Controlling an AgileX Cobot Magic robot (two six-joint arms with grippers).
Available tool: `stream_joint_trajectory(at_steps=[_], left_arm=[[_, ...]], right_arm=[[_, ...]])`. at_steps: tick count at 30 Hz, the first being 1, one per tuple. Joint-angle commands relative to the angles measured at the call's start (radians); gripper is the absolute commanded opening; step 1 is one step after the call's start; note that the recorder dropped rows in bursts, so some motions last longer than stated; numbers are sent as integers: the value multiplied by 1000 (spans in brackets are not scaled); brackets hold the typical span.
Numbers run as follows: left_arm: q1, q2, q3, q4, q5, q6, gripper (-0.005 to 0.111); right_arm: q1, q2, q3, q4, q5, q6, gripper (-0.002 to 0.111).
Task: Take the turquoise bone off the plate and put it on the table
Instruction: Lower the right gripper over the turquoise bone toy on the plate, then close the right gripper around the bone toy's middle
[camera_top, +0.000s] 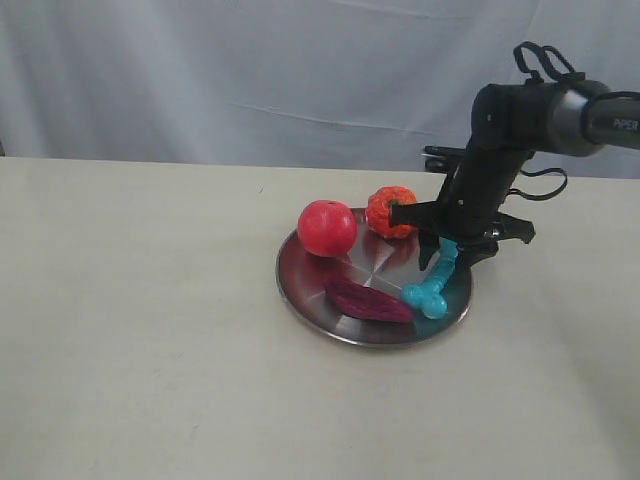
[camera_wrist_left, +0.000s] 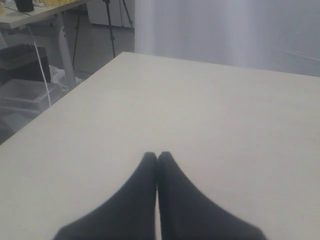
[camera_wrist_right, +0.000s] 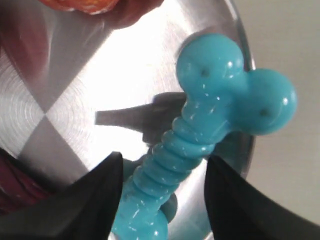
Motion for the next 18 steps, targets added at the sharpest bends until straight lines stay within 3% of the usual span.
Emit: stream_joint_trajectory(at_steps=[1, 18], left_arm=[[2, -1, 3, -1, -5, -4, 0], [2, -1, 3, -1, -5, -4, 0]], right_arm=[[-6, -38, 3, -16, 11, 5, 49], [-6, 1, 3, -16, 4, 14, 49]])
